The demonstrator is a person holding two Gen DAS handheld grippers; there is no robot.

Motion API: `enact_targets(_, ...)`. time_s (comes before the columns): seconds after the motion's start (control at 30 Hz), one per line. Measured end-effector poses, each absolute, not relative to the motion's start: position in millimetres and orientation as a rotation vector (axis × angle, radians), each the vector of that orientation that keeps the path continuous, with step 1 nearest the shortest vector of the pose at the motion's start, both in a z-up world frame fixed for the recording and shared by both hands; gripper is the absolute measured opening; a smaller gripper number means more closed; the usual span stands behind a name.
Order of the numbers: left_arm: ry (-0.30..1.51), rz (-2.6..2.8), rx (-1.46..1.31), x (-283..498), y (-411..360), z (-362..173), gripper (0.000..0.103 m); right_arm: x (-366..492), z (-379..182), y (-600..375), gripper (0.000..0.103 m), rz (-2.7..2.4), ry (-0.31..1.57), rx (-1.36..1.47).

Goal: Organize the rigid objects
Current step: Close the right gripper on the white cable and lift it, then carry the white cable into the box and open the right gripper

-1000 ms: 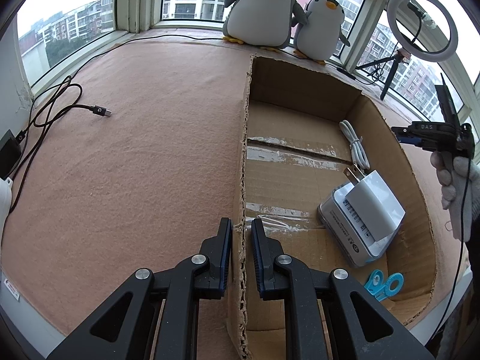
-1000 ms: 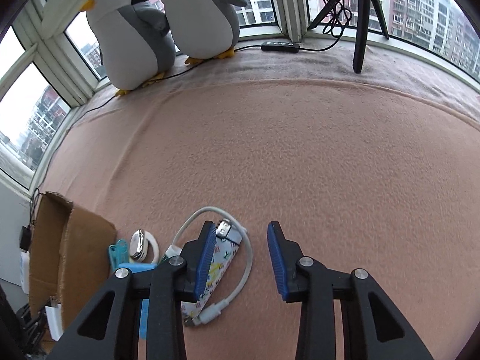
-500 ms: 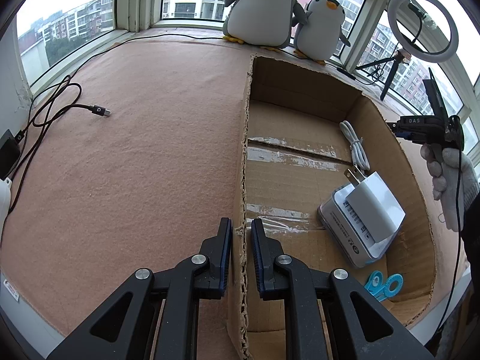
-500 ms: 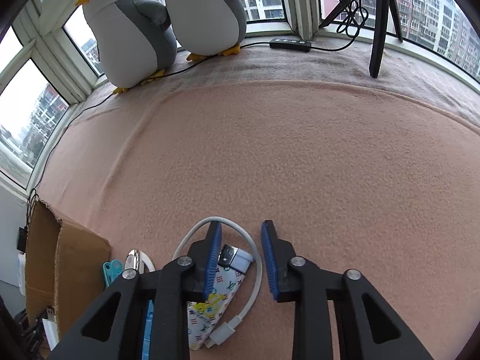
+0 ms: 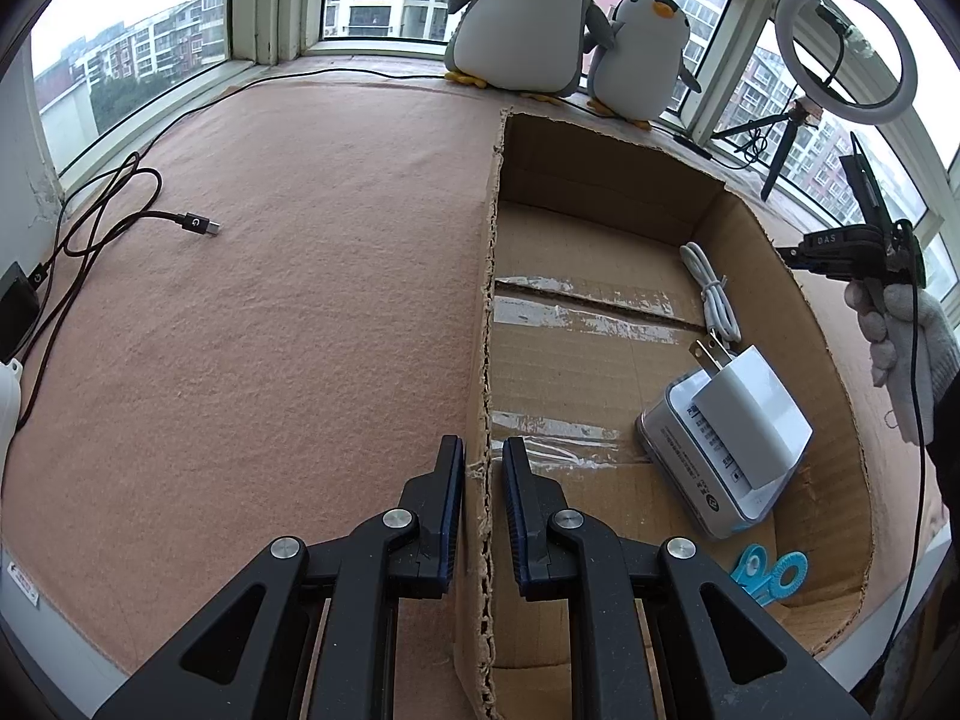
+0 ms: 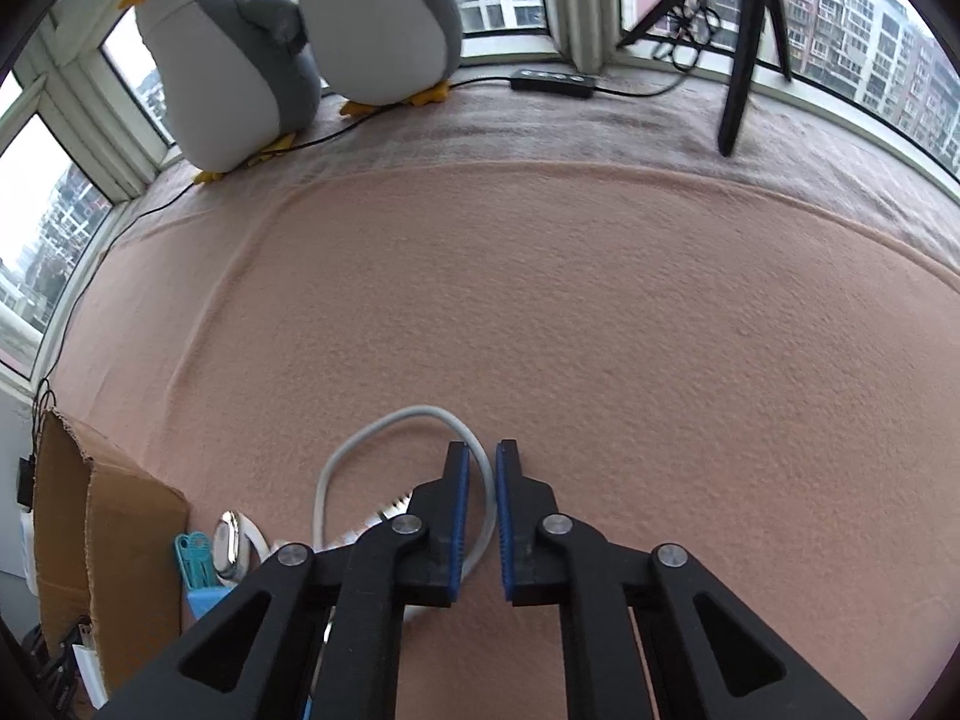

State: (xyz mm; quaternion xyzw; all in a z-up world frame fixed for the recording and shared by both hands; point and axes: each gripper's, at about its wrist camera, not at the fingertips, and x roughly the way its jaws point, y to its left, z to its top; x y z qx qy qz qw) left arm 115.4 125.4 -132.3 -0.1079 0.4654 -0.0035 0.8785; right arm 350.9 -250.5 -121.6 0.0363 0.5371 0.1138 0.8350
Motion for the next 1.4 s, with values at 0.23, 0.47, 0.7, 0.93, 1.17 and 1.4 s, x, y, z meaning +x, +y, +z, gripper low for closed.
enact_targets(0.23,0.97,-0.006,-0.223,116,125,-132,0.015,345,-121,-257,0.005,0.245,1.158,0.047)
enact_targets(0.47,0.973,-0.005,-0.219,117,124,-132,0.015,351,-121,-248,0.005,0.236,1.13,0.007)
enact_targets(0.7,0.971,-0.003,-0.22,117,123,-131,0.015,334,-107,-250,0.004,0.231,1.065,0.01)
enact_targets(0.93,0.969,0.0,-0.219,117,122,-131,0.015,303,-79,-255,0.003,0.29,1.001,0.079)
enact_targets(1.17,0.965,0.007,-0.217,116,121,-131,0.015,266,-50,-248,0.003,0.335,0.934,0.076)
enact_targets(1.4,0.964,0.01,-0.213,116,120,-131,0.015,237,-24,-245,0.003,0.363,0.884,0.077)
